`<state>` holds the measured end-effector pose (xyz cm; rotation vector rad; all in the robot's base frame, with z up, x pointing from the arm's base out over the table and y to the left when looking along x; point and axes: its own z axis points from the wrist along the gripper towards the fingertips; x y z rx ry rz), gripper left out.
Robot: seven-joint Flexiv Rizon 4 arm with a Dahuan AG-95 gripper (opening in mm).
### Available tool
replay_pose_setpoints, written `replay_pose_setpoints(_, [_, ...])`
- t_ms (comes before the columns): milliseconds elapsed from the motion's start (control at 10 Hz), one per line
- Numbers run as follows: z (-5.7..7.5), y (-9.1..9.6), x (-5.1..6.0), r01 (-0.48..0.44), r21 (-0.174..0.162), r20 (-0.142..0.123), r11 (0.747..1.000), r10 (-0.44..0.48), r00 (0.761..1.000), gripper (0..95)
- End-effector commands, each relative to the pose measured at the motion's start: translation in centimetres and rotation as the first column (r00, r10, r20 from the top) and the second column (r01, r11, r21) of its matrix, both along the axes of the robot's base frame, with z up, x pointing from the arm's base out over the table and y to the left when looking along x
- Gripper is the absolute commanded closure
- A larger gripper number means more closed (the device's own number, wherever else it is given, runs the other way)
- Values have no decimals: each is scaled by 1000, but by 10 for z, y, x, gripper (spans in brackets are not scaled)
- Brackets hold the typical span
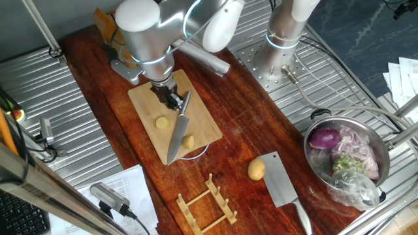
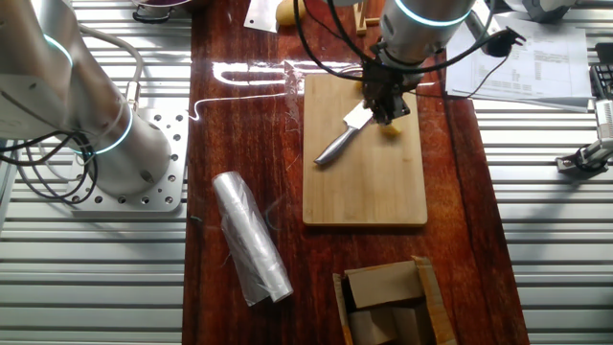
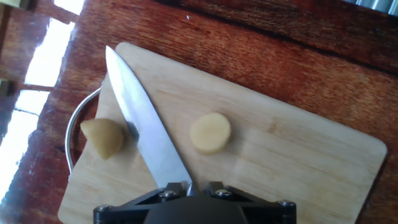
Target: Chop the potatoes
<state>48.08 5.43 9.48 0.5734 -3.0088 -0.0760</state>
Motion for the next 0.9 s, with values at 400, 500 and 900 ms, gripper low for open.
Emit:
replay_pose_setpoints(400, [0, -1, 0, 72, -33, 5, 997, -72, 997, 950])
replay_pose_setpoints(500, [0, -1, 0, 72, -33, 5, 997, -72, 997, 950])
replay_pose_setpoints(900, [0, -1, 0, 72, -33, 5, 997, -72, 997, 950])
